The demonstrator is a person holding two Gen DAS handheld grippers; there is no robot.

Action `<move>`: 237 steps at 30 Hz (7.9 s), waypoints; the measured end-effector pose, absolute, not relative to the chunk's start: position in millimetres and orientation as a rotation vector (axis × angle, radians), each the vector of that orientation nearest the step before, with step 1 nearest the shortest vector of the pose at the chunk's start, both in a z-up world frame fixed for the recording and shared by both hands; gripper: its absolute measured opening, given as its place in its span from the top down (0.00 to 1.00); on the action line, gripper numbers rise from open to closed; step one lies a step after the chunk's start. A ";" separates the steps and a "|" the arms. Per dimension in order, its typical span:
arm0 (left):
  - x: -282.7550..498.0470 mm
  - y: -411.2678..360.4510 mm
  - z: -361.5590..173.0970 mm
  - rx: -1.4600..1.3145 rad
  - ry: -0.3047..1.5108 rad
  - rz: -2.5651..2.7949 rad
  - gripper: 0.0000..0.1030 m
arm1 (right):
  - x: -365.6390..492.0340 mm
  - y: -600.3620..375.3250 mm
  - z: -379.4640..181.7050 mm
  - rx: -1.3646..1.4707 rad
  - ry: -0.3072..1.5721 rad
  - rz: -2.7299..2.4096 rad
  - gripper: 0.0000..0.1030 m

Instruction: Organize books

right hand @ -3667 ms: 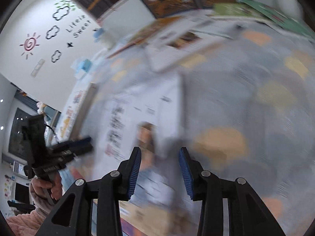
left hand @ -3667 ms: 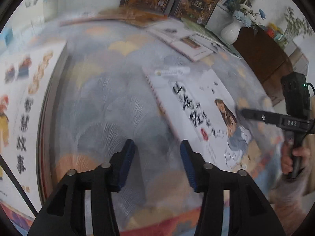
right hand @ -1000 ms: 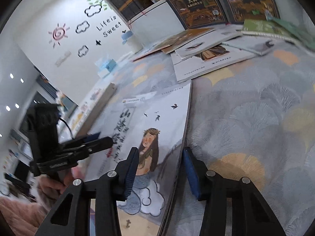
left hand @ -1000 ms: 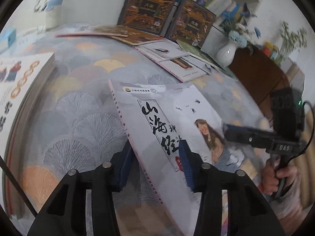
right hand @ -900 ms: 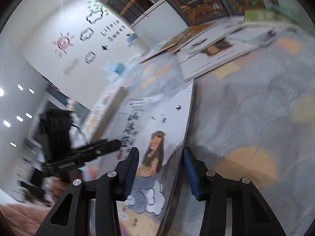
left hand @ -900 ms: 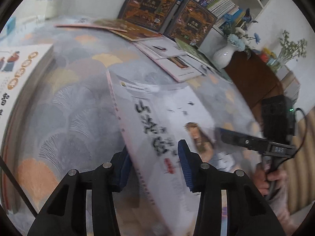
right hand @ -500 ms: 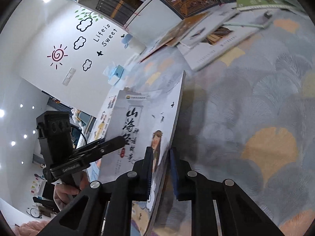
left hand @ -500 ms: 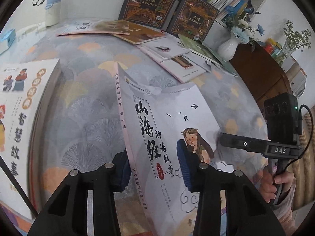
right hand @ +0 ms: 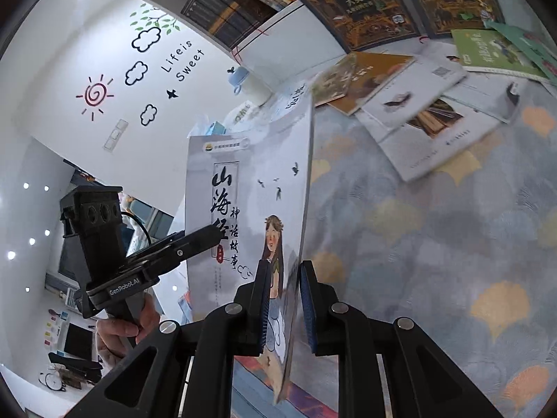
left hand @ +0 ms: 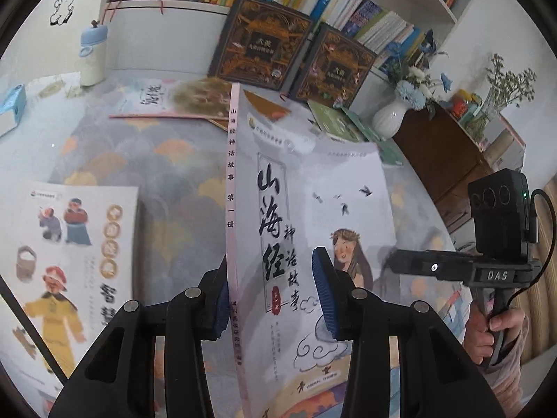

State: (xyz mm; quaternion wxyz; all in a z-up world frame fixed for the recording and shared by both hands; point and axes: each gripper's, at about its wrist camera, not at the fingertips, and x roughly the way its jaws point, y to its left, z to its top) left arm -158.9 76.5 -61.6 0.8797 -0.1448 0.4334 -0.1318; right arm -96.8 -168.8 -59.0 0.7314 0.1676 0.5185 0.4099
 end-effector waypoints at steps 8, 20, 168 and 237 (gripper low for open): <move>-158.0 132.4 -47.8 -0.318 0.909 -0.257 0.63 | -93.9 -107.8 -44.4 0.323 1.168 0.930 0.83; -176.7 219.9 -45.1 -0.331 0.890 -0.152 0.62 | -96.4 10.2 -39.4 0.214 1.203 1.048 0.83; -33.6 77.0 -155.5 -0.587 0.857 0.105 0.78 | 80.6 -237.1 -110.7 0.743 0.898 0.862 0.36; -184.9 23.5 -156.9 -0.356 1.070 -0.243 0.72 | -93.3 -216.7 -170.4 0.339 1.214 0.996 0.80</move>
